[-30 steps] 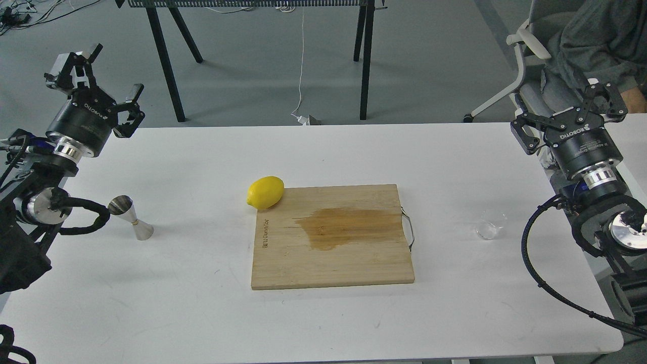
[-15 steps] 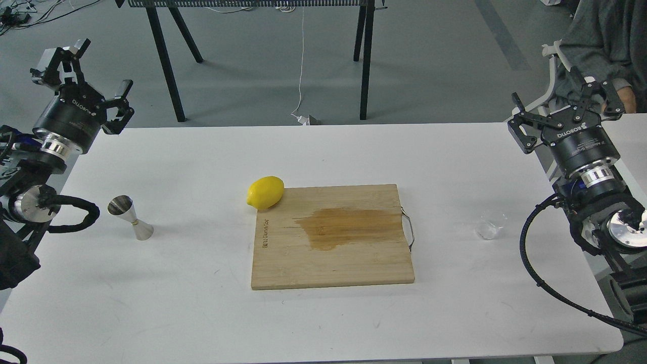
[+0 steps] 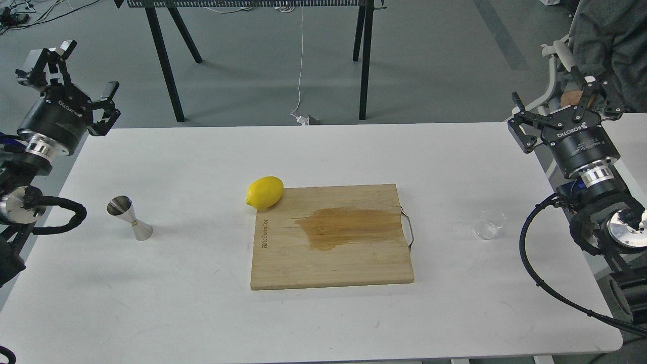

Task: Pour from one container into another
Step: 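Move the left gripper toward the metal jigger, then lower the left gripper around the metal jigger and close on it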

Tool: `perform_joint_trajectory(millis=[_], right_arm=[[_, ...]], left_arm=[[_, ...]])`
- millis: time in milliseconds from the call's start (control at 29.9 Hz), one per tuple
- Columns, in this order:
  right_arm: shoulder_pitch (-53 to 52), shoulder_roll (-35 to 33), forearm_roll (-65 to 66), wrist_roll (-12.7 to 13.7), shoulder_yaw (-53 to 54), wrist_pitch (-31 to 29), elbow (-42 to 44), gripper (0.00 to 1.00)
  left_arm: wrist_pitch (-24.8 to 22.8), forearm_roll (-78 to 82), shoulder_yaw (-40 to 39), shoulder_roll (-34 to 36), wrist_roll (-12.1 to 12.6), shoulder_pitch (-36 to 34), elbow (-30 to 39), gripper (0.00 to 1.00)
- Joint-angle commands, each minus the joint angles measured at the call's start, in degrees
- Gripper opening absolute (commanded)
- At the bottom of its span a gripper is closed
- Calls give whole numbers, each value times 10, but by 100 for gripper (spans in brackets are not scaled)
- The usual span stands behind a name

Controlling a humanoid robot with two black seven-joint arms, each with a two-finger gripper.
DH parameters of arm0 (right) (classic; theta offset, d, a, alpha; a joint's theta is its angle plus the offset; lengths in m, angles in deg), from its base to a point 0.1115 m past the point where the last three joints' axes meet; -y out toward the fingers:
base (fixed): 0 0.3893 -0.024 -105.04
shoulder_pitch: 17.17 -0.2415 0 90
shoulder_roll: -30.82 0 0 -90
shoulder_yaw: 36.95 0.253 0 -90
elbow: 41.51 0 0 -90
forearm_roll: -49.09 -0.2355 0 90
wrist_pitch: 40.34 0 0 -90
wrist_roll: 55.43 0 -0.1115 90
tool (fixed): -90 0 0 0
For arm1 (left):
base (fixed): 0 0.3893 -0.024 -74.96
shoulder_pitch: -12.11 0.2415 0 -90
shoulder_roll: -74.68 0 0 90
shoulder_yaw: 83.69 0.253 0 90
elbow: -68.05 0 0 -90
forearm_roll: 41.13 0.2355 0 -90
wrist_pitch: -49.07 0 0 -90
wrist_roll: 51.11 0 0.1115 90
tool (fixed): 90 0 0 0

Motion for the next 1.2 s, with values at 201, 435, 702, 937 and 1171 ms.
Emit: perform_joint_trajectory(millis=[201,435,702,937,1171], right_arm=[[0,0,0,0,0,0,0,99],[1,0,0,-1,0,0,0,99],[2,0,0,0,0,0,1,99],[4,0,0,-1,0,0,0,99],[4,0,0,-1,0,0,1,99]], left_arm=[[0,135,0,31,0,-17,12,100],[0,305,0,58,0,-15,96,100],[159,509,2,57,0,-7,160,100],[298,636,35,59,0,-1,161,100],[362,694,38,68,0,41,152,100]])
